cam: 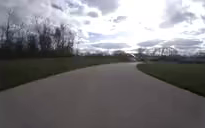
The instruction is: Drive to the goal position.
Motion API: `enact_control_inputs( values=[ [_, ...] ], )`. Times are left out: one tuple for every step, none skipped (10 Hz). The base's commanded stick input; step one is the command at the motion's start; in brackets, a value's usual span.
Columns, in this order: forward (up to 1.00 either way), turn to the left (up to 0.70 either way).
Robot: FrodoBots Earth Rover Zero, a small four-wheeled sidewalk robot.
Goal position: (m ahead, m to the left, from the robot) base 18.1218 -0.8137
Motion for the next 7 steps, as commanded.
enact_control_inputs(
  values=[
    [0.98, 0.0],
    [0.98, 0.0],
    [0.98, 0.0],
    [0.98, 0.0],
    [0.98, 0.0],
    [0.98, 0.02],
    [0.98, 0.0]
  ],
)
